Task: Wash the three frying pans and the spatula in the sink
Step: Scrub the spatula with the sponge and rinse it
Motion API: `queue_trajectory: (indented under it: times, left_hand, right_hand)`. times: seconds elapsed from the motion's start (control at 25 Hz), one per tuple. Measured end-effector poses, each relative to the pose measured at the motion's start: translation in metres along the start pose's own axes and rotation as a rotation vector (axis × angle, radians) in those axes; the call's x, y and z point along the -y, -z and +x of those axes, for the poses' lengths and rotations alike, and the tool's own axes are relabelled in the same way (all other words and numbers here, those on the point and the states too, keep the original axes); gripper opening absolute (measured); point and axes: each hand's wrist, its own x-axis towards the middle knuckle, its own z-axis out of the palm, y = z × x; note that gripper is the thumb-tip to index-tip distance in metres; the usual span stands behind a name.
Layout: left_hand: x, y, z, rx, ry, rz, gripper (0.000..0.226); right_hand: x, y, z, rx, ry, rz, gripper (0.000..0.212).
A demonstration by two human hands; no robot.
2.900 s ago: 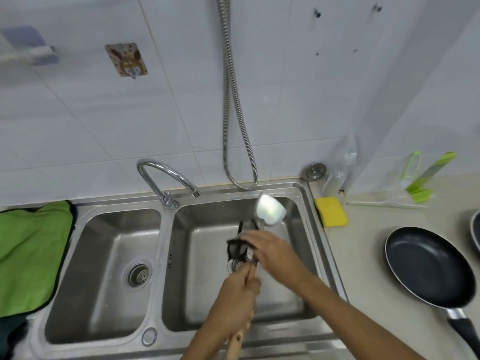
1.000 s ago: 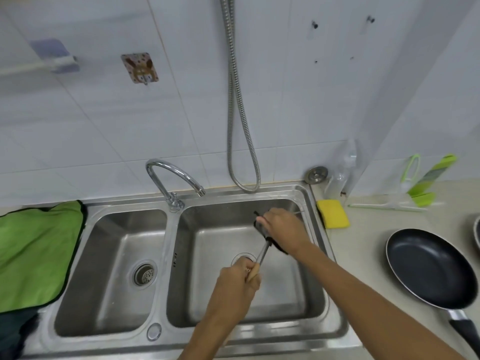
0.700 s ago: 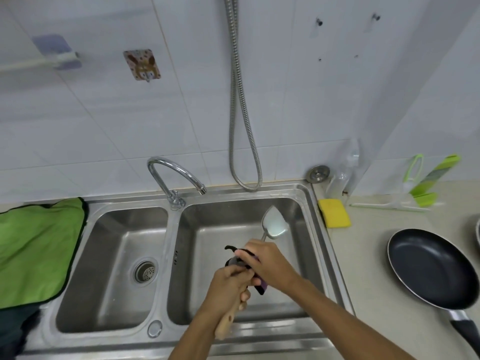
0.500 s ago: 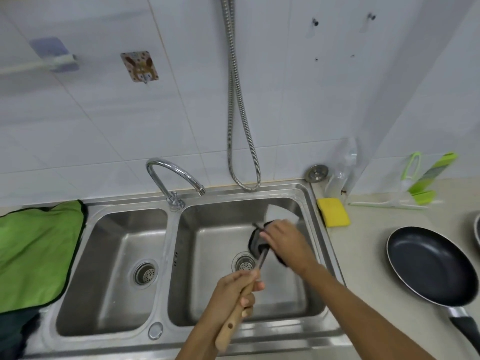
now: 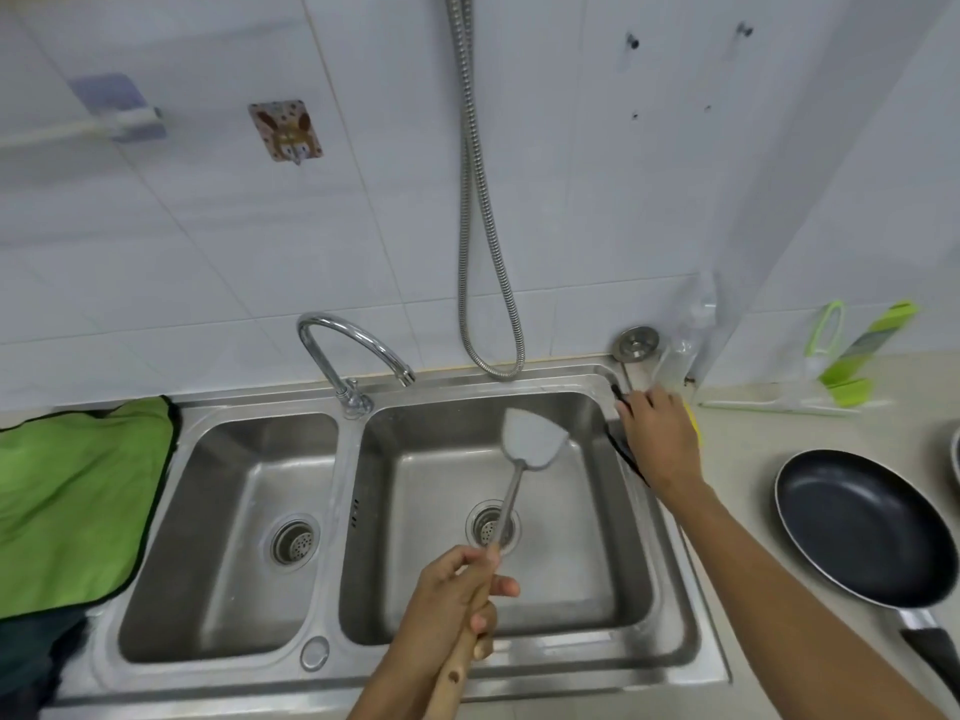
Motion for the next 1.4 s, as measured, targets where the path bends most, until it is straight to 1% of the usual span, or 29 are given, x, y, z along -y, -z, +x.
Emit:
queue_trajectory:
  times: [0.04, 0.08, 0.12, 0.16, 0.24, 0.28, 0.36, 0.44, 0.52, 0.6, 0.64, 0.68, 0.72, 0.76, 0.8, 0.88, 0.92, 1.0, 1.04, 1.12, 1.24, 1.4]
  left_hand:
    - [0.002, 0.003, 0.002, -0.021, 0.002, -0.012, 0.027]
    - [0.005, 0.004, 0.003, -0.030, 0.012, -0.020, 0.025]
    - [0.008, 0.003, 0.005, -0.029, 0.027, -0.032, 0.022]
    - [0.010, 0.001, 0.006, -0.020, 0.045, -0.051, 0.019]
    - [0.016, -0.008, 0.007, 0.003, 0.069, -0.083, 0.016]
    - [0.020, -0.013, 0.007, 0.013, 0.073, -0.085, 0.016]
    - [0.028, -0.022, 0.011, 0.026, 0.075, -0.083, 0.017]
    - [0.035, -0.027, 0.012, 0.044, 0.075, -0.082, 0.020]
    - [0.038, -0.032, 0.011, 0.061, 0.062, -0.081, 0.019]
    - [0.043, -0.034, 0.010, 0.048, 0.042, -0.087, 0.015]
    - [0.046, -0.036, 0.008, 0.041, 0.026, -0.088, 0.015]
    - [0.048, -0.038, 0.004, 0.036, 0.005, -0.084, 0.014]
    - [0.051, -0.040, 0.001, 0.031, -0.008, -0.076, 0.014]
    - [0.054, -0.043, -0.002, 0.032, -0.012, -0.070, 0.014]
    - [0.057, -0.046, -0.005, 0.039, -0.013, -0.067, 0.016]
    - [0.067, -0.049, -0.009, 0.043, -0.025, -0.051, 0.023]
    - [0.072, -0.051, -0.012, 0.036, -0.033, -0.029, 0.026]
    - [0.084, -0.056, -0.020, -0.004, -0.053, 0.022, 0.025]
    - [0.090, -0.058, -0.024, -0.023, -0.073, 0.038, 0.021]
    - [0.104, -0.059, -0.036, -0.021, -0.132, 0.033, 0.014]
    - [0.125, -0.064, -0.053, -0.027, -0.177, 0.081, 0.011]
    - [0.156, -0.079, -0.081, -0.006, -0.203, 0.134, 0.011]
  right_hand:
    - [-0.011, -0.005, -0.020, -0.004, -0.017, 0.007, 0.046]
    - [-0.023, -0.011, -0.046, 0.043, -0.054, -0.010, 0.049]
    - [-0.035, -0.023, -0.077, 0.083, -0.128, -0.016, 0.046]
    - [-0.043, -0.032, -0.112, 0.136, -0.240, 0.012, 0.045]
    - [-0.049, -0.043, -0.171, 0.252, -0.376, 0.048, 0.055]
    - [-0.052, -0.048, -0.187, 0.319, -0.393, 0.036, 0.062]
    - [-0.052, -0.048, -0.185, 0.423, -0.410, 0.038, 0.073]
    - [-0.053, -0.043, -0.177, 0.428, -0.425, 0.065, 0.080]
    - [-0.051, -0.039, -0.177, 0.459, -0.410, 0.046, 0.080]
    - [-0.043, -0.025, -0.182, 0.468, -0.399, 0.025, 0.069]
    - [-0.037, -0.012, -0.187, 0.440, -0.399, 0.039, 0.063]
    - [-0.029, 0.003, -0.194, 0.369, -0.387, 0.062, 0.059]
    - [-0.020, 0.019, -0.200, 0.283, -0.373, 0.111, 0.058]
    - [-0.005, 0.039, -0.205, 0.241, -0.376, 0.223, 0.058]
    - [0.012, 0.064, -0.211, 0.254, -0.400, 0.380, 0.058]
    - [0.046, 0.107, -0.229, 0.405, -0.462, 0.721, 0.059]
    - [0.060, 0.127, -0.240, 0.454, -0.475, 0.877, 0.059]
    - [0.082, 0.157, -0.259, 0.518, -0.516, 1.112, 0.051]
    - [0.089, 0.167, -0.269, 0.554, -0.539, 1.187, 0.046]
    - [0.097, 0.183, -0.292, 0.597, -0.545, 1.243, 0.046]
    - [0.097, 0.189, -0.333, 0.658, -0.566, 1.214, 0.060]
    - [0.084, 0.203, -0.376, 0.707, -0.640, 1.185, 0.069]
